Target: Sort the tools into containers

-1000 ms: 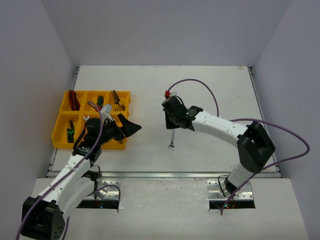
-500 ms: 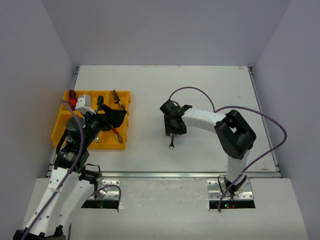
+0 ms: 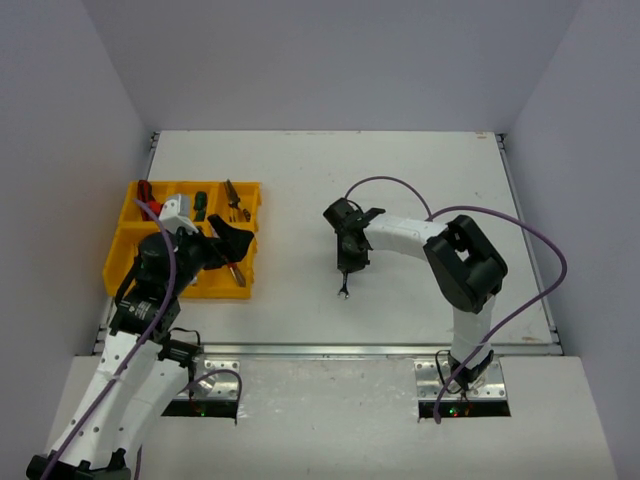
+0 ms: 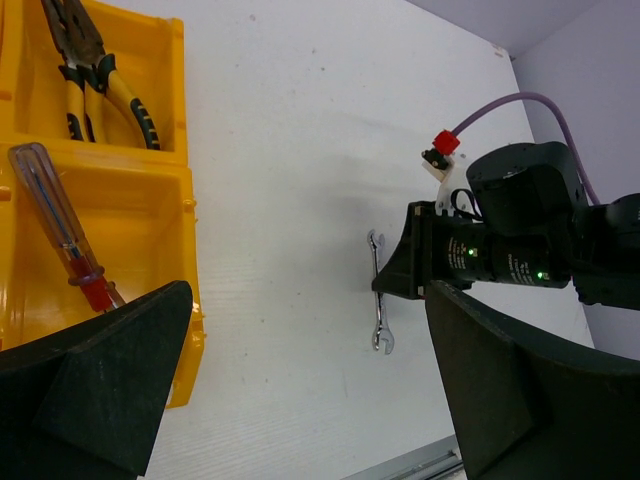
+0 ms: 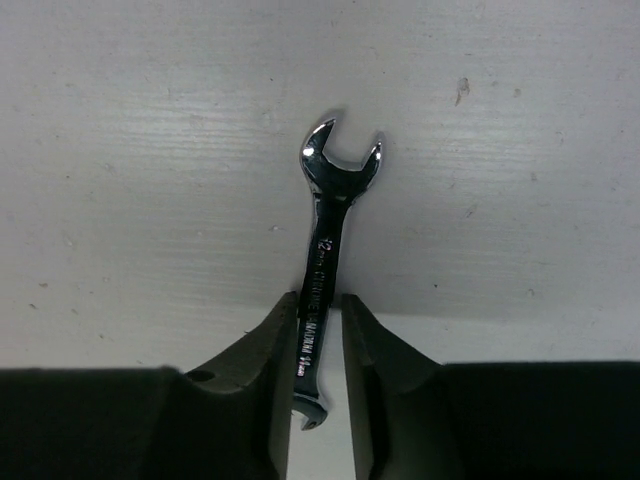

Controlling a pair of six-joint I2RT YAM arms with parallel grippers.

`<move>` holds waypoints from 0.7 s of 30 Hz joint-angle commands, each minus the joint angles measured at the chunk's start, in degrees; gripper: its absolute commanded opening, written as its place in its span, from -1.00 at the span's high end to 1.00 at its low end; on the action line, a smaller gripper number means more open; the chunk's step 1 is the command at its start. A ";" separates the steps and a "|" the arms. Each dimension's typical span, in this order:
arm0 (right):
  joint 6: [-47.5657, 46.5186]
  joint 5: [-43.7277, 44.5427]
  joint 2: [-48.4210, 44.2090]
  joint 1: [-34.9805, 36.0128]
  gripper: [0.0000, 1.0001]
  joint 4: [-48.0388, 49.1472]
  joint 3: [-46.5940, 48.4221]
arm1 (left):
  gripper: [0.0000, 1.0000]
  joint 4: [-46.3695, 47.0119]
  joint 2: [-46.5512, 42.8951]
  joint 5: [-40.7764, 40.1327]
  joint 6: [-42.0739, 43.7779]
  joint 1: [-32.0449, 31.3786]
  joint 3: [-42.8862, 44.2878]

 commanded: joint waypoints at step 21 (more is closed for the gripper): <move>-7.06 1.40 -2.96 4.85 1.00 1.51 -1.92 | -1.00 6.96 2.02 5.21 -2.44 -0.18 -3.18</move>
